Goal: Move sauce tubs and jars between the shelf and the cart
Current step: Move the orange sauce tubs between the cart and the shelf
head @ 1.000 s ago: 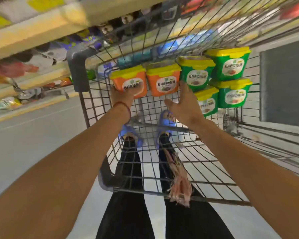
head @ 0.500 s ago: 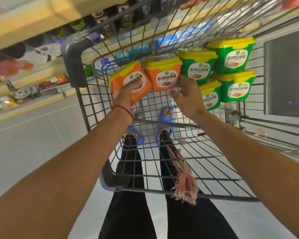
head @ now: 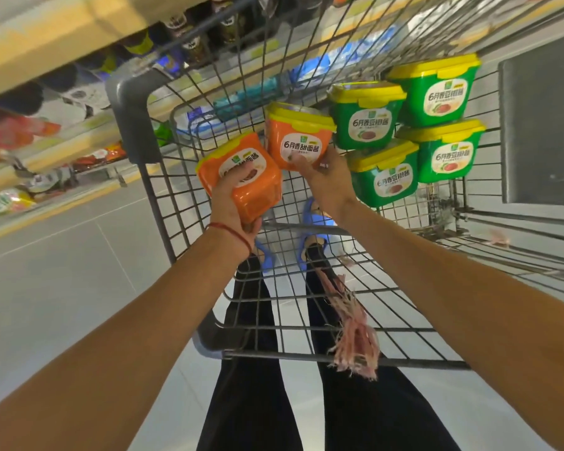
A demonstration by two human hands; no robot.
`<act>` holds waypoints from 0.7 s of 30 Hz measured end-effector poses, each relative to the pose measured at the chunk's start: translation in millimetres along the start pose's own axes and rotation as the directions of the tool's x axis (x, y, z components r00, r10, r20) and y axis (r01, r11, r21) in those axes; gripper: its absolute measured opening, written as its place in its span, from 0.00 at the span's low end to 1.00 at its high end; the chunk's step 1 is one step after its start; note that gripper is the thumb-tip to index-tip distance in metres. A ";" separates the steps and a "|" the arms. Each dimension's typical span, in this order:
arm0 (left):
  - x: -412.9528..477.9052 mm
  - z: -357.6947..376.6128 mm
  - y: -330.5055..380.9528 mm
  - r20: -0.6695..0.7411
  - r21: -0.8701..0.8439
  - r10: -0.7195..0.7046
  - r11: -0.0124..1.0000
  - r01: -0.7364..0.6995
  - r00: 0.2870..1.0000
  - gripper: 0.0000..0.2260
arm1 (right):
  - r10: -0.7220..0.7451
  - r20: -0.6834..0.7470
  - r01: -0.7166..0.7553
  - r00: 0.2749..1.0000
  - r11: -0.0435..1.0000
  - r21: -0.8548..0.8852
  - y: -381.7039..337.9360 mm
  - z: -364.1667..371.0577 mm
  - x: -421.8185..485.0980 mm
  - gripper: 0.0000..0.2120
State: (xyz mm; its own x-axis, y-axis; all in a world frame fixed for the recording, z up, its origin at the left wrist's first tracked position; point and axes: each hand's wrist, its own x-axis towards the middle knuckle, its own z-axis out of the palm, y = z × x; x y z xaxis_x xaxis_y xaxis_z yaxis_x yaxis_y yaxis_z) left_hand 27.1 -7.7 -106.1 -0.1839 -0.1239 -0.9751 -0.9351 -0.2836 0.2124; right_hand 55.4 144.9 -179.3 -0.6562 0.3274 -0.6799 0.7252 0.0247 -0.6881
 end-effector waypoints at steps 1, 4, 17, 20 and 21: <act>-0.1 0.2 1.4 -0.004 0.002 0.001 1.000 -0.001 1.000 0.15 | 0.014 0.012 -0.014 1.000 0.999 0.041 -1.4 2.2 4.7 0.25; 3.9 0.2 1.6 -0.012 -0.008 0.012 1.000 -0.012 1.000 0.20 | 0.047 0.069 -0.057 0.996 0.988 0.144 0.0 2.9 16.8 0.24; 4.9 -2.7 0.0 -0.026 -0.058 0.020 0.998 -0.022 0.999 0.18 | 0.183 0.258 -0.268 0.949 0.899 0.346 -9.1 -3.8 33.1 0.33; 3.7 -2.0 -0.8 -0.022 -0.048 0.021 0.999 -0.022 1.000 0.14 | 0.193 0.282 -0.286 0.940 0.896 0.340 -11.2 -4.7 32.4 0.26; 3.9 -2.7 -1.3 -0.020 -0.043 0.022 0.999 -0.023 1.000 0.14 | 0.187 0.297 -0.290 0.936 0.889 0.356 -11.7 -3.9 30.9 0.24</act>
State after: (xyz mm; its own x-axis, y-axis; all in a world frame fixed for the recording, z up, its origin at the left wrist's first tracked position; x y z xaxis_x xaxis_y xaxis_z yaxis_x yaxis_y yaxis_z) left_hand 28.4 -10.4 -110.0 -0.1981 -0.1492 -0.9687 -0.9166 -0.3218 0.2371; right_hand 27.5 158.4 -191.2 -0.5411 0.0307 -0.8404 0.7605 -0.4088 -0.5045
